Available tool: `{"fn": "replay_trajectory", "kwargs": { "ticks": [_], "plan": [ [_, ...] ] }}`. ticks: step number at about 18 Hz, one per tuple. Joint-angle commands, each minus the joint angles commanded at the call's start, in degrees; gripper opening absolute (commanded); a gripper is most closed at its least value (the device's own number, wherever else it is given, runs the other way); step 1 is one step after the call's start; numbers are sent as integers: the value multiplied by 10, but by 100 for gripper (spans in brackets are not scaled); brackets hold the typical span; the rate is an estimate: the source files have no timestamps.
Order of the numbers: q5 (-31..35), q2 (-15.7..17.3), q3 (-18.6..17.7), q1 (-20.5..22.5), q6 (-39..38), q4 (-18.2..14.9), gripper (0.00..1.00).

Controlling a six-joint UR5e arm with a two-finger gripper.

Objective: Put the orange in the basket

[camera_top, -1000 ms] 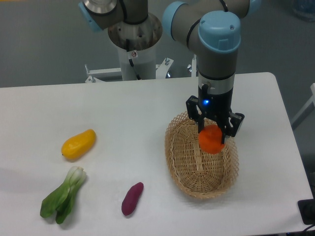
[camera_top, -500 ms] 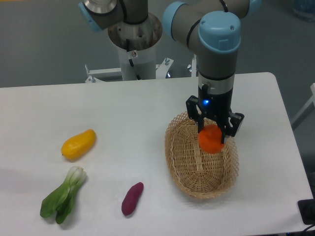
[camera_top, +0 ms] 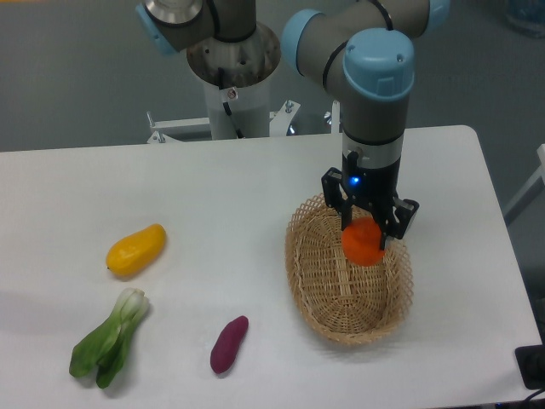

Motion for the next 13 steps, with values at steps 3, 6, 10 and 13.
{"fn": "replay_trajectory", "kwargs": {
  "ticks": [3, 6, 10, 13],
  "plan": [
    [0, -18, -26, 0, -7, 50, 59],
    [-2, -48, -47, -3, -59, 95, 59],
    [-2, -74, -61, -5, -62, 98, 59],
    [-2, -81, -76, -5, -62, 103, 60]
  ]
}}
